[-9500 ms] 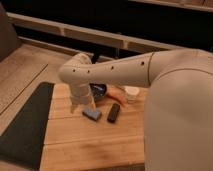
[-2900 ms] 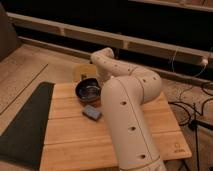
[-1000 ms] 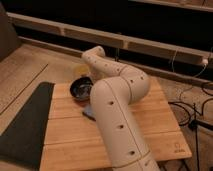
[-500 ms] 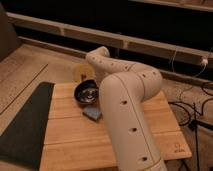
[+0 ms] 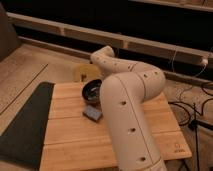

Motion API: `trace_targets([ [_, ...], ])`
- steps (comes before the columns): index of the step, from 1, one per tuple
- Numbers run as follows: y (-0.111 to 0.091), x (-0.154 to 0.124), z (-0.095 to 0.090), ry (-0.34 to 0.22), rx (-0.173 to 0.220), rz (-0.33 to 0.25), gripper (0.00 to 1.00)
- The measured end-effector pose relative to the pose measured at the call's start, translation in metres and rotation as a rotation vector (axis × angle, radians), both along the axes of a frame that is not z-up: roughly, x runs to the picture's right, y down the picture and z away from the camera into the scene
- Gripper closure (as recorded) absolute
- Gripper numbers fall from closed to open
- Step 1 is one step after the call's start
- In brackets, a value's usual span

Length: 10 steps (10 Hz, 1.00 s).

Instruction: Drag the ceramic bowl in a circle

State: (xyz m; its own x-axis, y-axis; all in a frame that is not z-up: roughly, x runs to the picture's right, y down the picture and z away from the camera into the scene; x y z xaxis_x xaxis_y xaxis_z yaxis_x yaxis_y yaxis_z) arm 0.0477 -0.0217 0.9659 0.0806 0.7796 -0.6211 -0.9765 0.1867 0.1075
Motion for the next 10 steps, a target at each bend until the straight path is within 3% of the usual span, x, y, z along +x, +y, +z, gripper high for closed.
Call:
trace_targets([
  [2,-0.018,-0.003,0.014,-0.018,0.028,-0.036,1.00],
  [4,-0.027,-0.038,0.025,-0.091,0.046,-0.073,1.00],
  [7,-0.009,-0.072,0.024,-0.165,0.012,-0.082,1.00],
  [10,0.001,-0.061,0.007,-0.123,-0.003,-0.106,1.00],
])
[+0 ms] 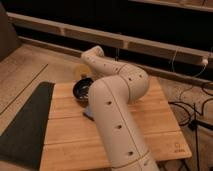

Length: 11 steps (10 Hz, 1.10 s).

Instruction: Drag the ceramic bowl in a circle

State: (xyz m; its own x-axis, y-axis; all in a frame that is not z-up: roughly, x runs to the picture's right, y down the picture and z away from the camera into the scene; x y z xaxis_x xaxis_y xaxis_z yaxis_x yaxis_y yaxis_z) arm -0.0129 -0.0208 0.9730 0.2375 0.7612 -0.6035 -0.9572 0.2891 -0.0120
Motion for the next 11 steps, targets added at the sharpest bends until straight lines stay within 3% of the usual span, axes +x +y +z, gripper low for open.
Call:
trace_targets([
  [5,-0.002,0.028,-0.021,0.072,0.023,0.069,0.99],
  [6,0.000,0.029,-0.020,0.070,0.017,0.080,0.94],
  [9,0.017,0.021,-0.017,0.050,-0.023,0.093,0.65],
  [11,0.021,0.018,-0.016,0.036,-0.037,0.102,0.40],
])
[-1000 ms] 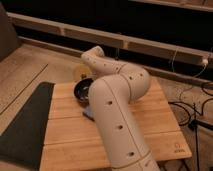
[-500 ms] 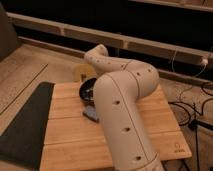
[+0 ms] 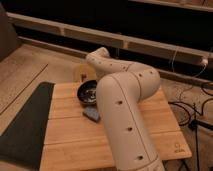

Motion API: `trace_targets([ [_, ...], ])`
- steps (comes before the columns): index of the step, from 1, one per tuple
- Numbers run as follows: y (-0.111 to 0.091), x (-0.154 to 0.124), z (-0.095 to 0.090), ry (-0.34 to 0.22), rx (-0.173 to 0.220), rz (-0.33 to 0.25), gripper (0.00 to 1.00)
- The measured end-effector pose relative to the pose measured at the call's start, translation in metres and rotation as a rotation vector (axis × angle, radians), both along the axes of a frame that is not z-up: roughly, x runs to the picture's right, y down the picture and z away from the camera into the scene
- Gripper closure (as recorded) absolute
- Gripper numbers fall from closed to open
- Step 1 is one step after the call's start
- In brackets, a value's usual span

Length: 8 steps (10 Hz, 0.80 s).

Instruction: Drag the ceramic bowl in a circle

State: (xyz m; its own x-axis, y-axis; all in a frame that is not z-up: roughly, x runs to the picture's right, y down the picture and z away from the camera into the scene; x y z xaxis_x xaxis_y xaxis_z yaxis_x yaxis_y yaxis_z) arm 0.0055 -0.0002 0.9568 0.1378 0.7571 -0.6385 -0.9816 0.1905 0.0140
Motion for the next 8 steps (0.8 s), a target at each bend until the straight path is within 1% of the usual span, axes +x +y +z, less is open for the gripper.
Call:
trace_targets([
  [1,-0.001,0.001,0.000,-0.001,0.001,0.006,0.31],
  [2,-0.004,0.003,-0.001,-0.002,0.007,0.016,0.25],
  [5,-0.006,0.006,-0.003,-0.003,0.008,0.030,0.25],
  [7,-0.009,0.000,-0.008,-0.024,0.005,0.024,0.25],
  [8,-0.014,-0.008,-0.012,-0.042,0.013,0.019,0.25],
])
